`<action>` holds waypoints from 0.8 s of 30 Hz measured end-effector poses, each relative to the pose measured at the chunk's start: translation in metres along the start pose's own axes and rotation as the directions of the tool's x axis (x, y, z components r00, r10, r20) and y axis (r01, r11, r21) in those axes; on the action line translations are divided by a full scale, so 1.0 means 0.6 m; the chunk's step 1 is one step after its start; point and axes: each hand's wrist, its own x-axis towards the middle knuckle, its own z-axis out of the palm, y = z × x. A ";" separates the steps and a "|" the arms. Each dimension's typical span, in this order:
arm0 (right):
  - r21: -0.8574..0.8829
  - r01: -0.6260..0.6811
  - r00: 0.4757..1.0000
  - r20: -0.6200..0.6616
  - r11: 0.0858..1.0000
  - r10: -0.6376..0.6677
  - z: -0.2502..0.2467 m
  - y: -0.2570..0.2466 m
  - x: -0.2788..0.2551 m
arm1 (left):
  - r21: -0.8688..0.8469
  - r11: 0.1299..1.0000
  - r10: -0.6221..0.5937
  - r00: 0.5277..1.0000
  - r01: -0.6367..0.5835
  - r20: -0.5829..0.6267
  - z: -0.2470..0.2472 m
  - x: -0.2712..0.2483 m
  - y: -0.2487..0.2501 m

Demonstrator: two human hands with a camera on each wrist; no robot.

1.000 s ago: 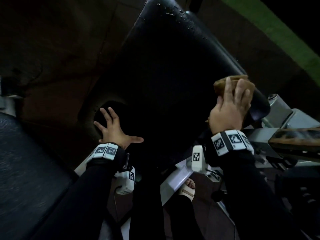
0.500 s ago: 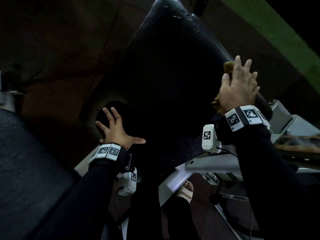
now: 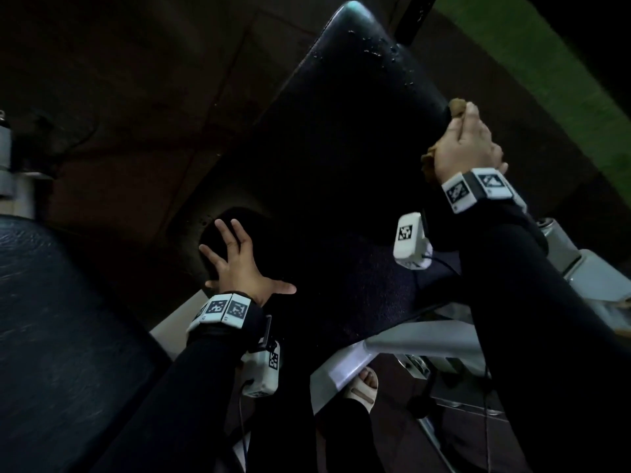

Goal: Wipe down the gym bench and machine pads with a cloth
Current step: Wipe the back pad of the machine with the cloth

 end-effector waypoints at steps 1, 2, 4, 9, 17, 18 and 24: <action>0.003 0.029 0.999 0.021 1.000 -0.029 0.001 -0.013 0.005 | -0.001 1.000 -0.001 1.000 0.001 0.000 0.000 -0.001 0.001; -0.001 0.070 0.997 0.037 0.998 -0.070 0.003 -0.021 0.006 | -0.002 1.000 -0.001 1.000 0.001 0.000 -0.001 -0.002 0.002; -0.028 0.179 0.982 0.060 0.983 -0.177 0.006 -0.024 -0.003 | -0.002 1.000 -0.002 1.000 0.002 -0.002 -0.002 -0.003 0.003; -0.135 0.441 0.895 0.138 0.887 -0.424 0.014 0.044 -0.058 | -0.008 1.000 -0.005 1.000 0.005 0.005 -0.004 -0.004 0.005; -0.109 0.320 0.947 0.075 0.941 -0.313 -0.001 0.101 -0.058 | -0.030 1.000 -0.001 1.000 0.001 0.013 -0.006 -0.007 0.006; -0.101 0.292 0.956 0.060 0.951 -0.287 -0.001 0.090 -0.050 | -0.033 0.999 0.003 1.000 -0.002 0.013 -0.005 -0.007 0.005; -0.029 0.250 0.967 0.054 0.968 -0.248 0.003 -0.013 0.005 | -0.044 0.999 0.010 1.000 -0.010 0.002 -0.003 -0.005 0.001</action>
